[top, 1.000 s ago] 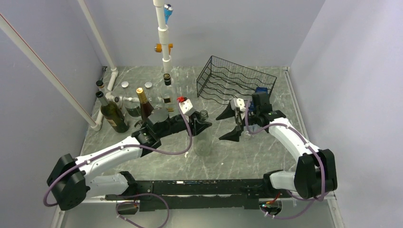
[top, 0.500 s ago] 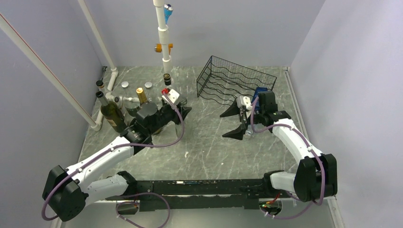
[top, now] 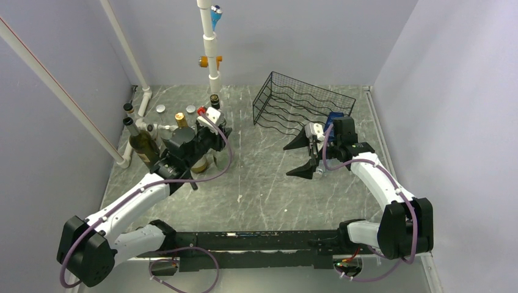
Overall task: Take the wine bottle off the wine rack
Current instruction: Place the wine bottle at the center of the board.
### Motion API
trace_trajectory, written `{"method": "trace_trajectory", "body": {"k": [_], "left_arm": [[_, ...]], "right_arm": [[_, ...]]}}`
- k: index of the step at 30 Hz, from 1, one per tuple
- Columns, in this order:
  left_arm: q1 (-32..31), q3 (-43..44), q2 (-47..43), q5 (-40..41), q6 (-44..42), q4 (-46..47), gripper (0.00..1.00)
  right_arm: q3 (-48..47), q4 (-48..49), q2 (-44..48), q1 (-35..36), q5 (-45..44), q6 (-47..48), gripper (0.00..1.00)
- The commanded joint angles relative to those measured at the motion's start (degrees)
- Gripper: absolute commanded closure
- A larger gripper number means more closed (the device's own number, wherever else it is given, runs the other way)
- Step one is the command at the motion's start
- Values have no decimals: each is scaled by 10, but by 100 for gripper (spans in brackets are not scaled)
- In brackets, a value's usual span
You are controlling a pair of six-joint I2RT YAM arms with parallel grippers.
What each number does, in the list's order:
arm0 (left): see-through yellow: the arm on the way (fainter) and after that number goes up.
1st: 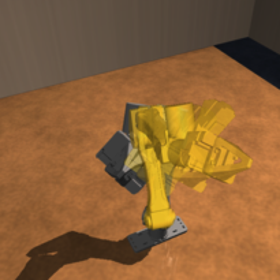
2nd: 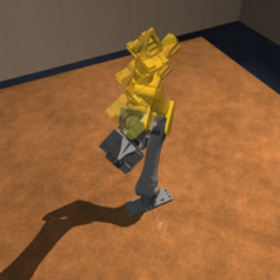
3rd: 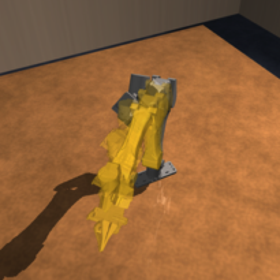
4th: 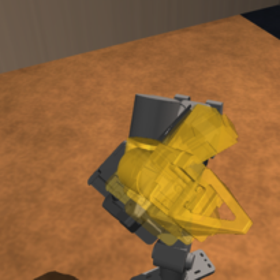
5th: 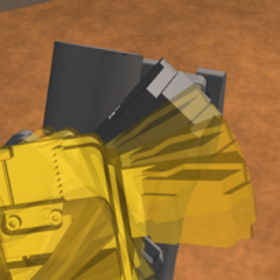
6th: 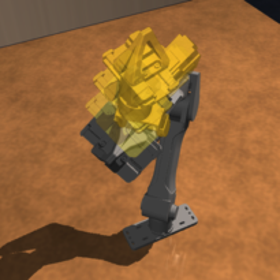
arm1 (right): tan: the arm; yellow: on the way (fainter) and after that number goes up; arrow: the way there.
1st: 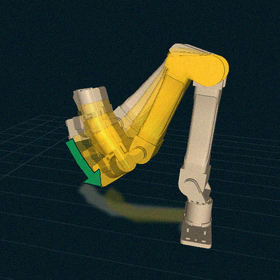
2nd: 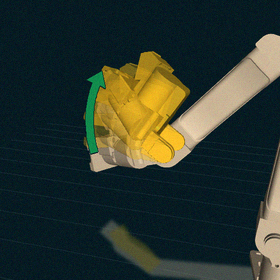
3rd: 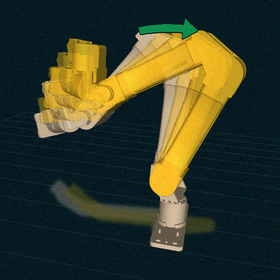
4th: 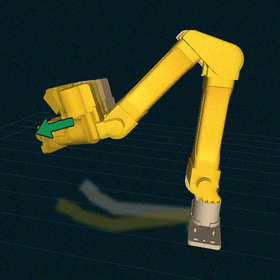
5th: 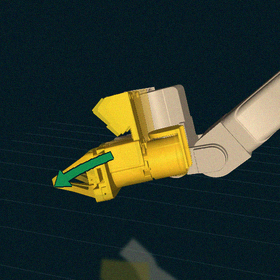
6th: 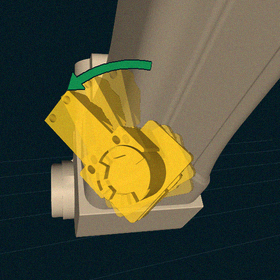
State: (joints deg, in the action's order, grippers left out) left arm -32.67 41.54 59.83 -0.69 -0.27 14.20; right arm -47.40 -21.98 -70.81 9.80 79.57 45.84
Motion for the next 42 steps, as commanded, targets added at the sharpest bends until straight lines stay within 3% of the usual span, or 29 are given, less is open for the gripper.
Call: {"method": "trace_trajectory", "body": {"k": [1, 14, 19, 24, 35, 39, 42], "left_arm": [[10, 53, -14, 5, -14, 115, 100], [18, 47, -3, 34, -1, 106, 98], [18, 36, -10, 49, 25, 106, 68], [19, 43, -17, 56, 32, 88, 44], [18, 89, -35, 63, 50, 16, 20], [18, 110, -52, 62, 54, -23, 1], [18, 129, -64, 48, 56, -54, 1]], "right_arm": [[-6, 19, 6, -4, 23, 2, 0], [-5, 19, 6, -6, 22, 3, 0], [-5, 18, 6, -7, 23, 3, 0], [-5, 18, 7, -8, 24, 3, 0], [-7, 14, 9, -11, 24, 6, 0], [-12, -4, 12, -14, 20, 24, 0], [-16, -23, 16, -19, 16, 42, 0]]}}
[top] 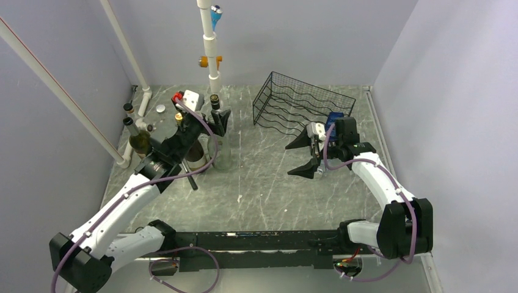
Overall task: Take the wine bottle off the wine rack
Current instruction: Place the wine bottle at the center of the board.
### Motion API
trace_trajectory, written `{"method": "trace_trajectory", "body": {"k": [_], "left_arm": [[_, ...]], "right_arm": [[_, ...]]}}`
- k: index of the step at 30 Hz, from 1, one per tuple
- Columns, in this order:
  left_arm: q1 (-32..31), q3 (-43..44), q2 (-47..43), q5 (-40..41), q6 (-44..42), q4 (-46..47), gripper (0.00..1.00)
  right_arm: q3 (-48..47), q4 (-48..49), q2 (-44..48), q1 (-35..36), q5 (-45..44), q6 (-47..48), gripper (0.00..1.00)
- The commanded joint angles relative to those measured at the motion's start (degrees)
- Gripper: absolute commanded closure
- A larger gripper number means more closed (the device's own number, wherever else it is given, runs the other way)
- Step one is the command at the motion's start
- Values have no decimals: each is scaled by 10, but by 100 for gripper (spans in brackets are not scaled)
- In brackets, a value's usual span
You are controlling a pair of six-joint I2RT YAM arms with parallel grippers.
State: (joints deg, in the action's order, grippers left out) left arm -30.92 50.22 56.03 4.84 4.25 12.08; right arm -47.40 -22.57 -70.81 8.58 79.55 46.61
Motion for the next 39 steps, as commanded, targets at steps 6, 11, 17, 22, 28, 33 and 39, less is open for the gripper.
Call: {"method": "trace_trajectory", "body": {"k": [6, 11, 17, 22, 28, 33, 39], "left_arm": [[2, 63, -55, -33, 32, -86, 1], [2, 70, -78, -43, 60, -117, 1], [2, 89, -84, -69, 99, -171, 0], [2, 82, -90, -99, 127, -175, 1], [2, 93, -89, -134, 148, -190, 0], [2, 100, -86, -149, 162, -198, 0], [1, 115, -77, -178, 158, -218, 0]], "right_arm": [[-20, -36, 20, -15, 8, 57, 0], [-25, -58, 25, -25, 2, 80, 0], [-28, -72, 34, -40, -1, 93, 0], [-30, -83, 43, -57, -3, 103, 0], [-33, -98, 48, -73, 0, 114, 0], [-35, -110, 53, -83, 1, 123, 0], [-38, -124, 58, -106, 6, 133, 0]]}}
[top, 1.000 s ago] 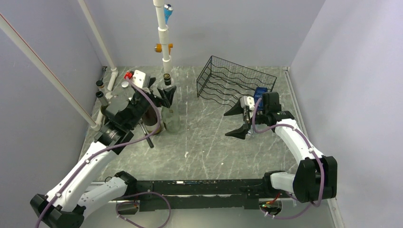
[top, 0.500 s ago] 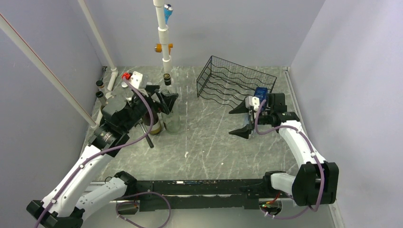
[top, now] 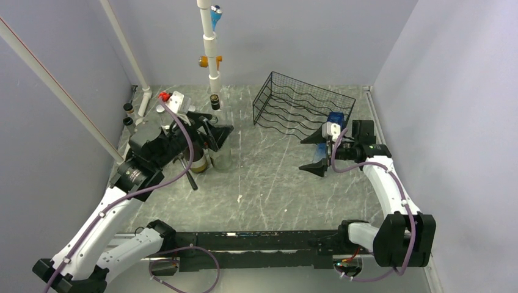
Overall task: Take the wine bottle off the wine rack
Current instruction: Place the wine bottle at the center of the board, then pick up the wine bottle from the wine rack.
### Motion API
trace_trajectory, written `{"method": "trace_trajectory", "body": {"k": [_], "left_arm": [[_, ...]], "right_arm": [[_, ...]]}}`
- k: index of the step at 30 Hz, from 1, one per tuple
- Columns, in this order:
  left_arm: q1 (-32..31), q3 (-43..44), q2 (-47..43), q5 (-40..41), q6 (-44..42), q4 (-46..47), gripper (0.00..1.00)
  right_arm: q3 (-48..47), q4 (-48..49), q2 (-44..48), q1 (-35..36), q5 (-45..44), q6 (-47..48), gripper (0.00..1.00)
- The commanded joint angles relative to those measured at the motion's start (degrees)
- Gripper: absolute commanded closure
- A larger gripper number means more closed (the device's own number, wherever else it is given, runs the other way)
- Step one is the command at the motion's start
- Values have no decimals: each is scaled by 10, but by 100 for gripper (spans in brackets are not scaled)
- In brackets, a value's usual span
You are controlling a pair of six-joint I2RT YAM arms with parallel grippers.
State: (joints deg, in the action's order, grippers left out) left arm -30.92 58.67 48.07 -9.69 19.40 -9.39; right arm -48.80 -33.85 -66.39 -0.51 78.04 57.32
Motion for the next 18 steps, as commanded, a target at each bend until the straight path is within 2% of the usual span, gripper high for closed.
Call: {"method": "trace_trajectory", "body": {"k": [1, 7, 12, 18], "left_arm": [[1, 31, 2, -38, 5, -2, 1], [-21, 52, 18, -55, 0, -17, 0], [-98, 77, 58, -3, -36, -39, 0], [-169, 75, 115, 49, -46, -18, 0]], "right_arm": [[-24, -13, 15, -17, 22, 27, 0], [-26, -23, 16, -30, 25, 33, 0], [-27, -28, 19, -42, 29, 32, 0], [-33, -27, 24, -62, 36, 10, 0]]}}
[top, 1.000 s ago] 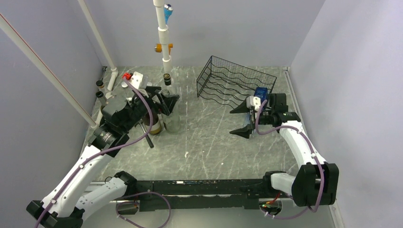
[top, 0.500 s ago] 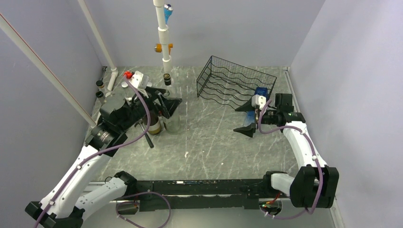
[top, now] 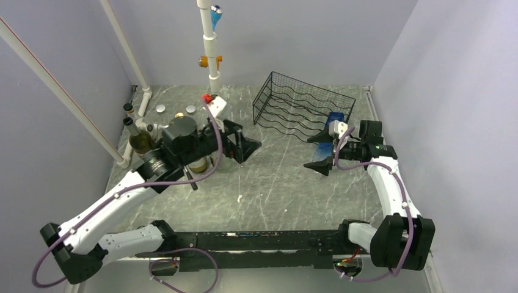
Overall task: Take the wine bottle off the wine rack
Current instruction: Pick up the wine bottle from the wine rack.
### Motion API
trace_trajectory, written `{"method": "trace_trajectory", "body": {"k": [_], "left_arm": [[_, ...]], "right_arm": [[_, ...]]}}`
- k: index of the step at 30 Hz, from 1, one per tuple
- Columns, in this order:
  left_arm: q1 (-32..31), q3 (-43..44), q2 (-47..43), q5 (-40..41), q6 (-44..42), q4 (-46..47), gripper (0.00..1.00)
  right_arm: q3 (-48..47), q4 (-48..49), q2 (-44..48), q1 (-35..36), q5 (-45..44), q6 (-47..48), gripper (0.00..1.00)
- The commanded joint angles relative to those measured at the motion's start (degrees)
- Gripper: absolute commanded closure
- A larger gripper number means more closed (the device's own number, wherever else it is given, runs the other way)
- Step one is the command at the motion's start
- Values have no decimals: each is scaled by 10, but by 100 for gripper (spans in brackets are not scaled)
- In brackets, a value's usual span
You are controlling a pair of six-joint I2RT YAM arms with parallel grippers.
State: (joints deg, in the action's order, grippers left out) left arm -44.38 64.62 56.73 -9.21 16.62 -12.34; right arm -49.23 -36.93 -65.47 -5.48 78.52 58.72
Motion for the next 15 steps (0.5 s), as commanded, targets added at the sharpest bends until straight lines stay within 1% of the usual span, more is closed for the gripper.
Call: {"method": "trace_trajectory", "body": {"k": [1, 4, 7, 11, 15], "left_arm": [[-45, 15, 39, 54, -20, 17, 0], [-78, 19, 81, 77, -21, 33, 0], [-96, 20, 121, 79, -8, 57, 0], [-105, 13, 167, 68, 22, 103, 0], [-107, 11, 211, 57, 55, 146, 1]], "right_arm": [[-29, 8, 15, -16, 31, -15, 0], [-34, 29, 17, -25, 23, -58, 0], [-37, 70, 19, -34, 0, -132, 0], [-41, 154, 22, -46, -58, -265, 0], [-46, 178, 24, -61, -89, -321, 0]]}}
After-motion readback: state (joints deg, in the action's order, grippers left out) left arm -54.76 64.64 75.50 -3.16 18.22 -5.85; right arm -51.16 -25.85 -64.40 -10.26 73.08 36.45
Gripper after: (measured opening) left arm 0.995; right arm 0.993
